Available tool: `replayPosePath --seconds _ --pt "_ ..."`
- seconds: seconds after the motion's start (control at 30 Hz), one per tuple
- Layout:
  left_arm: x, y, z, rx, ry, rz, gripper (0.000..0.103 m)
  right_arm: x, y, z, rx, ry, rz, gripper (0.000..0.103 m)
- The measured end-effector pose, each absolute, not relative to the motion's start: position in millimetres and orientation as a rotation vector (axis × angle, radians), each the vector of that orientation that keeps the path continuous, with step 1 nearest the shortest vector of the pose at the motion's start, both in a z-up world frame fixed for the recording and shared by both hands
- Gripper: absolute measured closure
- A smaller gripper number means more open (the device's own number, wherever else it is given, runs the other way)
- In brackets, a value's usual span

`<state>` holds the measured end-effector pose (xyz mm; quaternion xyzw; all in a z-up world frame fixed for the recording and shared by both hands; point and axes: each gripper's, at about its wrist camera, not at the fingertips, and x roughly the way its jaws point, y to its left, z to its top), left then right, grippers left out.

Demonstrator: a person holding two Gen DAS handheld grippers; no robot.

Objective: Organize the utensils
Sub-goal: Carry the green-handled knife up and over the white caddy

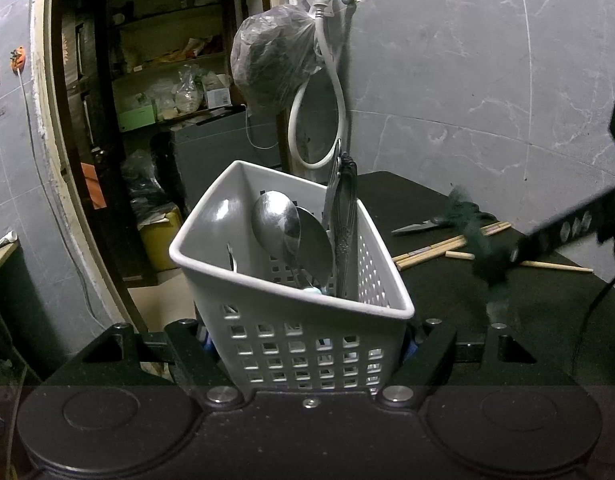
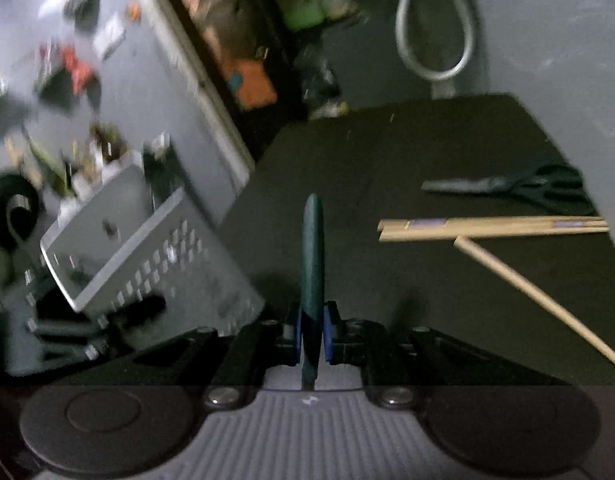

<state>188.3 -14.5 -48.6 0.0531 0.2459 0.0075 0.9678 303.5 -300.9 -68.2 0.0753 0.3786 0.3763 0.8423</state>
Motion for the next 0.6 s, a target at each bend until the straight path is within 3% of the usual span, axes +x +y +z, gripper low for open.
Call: replayPosePath --seconds 0.33,0.6 --pt "188 -15 -49 0.107 0.498 0.016 0.025 311 -329 -33 0.337 0.574 0.72 0.091" --pt "188 -15 -49 0.106 0.5 0.037 0.025 306 -324 32 0.344 0.376 0.762 0.091"
